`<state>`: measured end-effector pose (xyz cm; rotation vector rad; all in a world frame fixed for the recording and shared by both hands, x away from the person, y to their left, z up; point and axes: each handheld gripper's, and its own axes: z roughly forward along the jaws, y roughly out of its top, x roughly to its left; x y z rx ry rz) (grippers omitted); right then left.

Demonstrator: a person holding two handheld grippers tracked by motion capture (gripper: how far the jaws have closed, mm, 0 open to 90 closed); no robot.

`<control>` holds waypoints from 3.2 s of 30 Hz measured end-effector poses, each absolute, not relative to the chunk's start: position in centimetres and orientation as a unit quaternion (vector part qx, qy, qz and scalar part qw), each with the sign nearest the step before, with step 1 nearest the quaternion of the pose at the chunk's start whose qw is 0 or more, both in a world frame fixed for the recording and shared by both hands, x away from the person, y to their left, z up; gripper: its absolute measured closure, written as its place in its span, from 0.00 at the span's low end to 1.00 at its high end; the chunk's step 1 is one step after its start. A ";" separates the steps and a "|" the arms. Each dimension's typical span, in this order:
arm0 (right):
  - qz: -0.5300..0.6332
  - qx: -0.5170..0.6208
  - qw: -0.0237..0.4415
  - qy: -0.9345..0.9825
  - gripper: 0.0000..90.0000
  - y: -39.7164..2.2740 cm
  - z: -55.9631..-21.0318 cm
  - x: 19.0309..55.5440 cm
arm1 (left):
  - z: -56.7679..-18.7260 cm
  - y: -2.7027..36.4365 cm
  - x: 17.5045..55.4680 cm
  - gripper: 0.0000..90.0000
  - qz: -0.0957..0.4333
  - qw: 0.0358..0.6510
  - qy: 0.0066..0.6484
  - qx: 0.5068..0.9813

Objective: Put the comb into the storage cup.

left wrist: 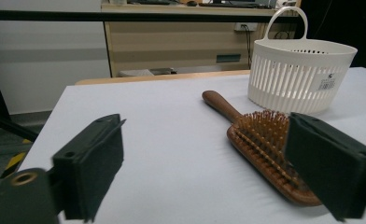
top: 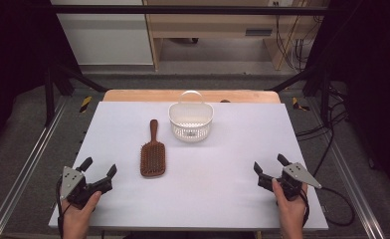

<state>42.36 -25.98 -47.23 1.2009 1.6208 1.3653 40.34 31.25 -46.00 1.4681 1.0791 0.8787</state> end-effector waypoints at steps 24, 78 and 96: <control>0.522 0.455 0.353 0.629 0.09 -25.7 -47.1 42.3 | -45.9 31.6 39.5 0.99 0.312 0.538 0.451 0.641; 0.514 0.446 0.352 0.643 0.09 -25.0 -47.1 42.2 | -45.8 23.7 45.0 1.00 0.233 0.429 0.366 0.793; 0.517 0.448 0.350 0.640 0.09 -25.2 -47.1 42.2 | -46.3 21.9 45.8 1.00 0.217 0.401 0.346 0.820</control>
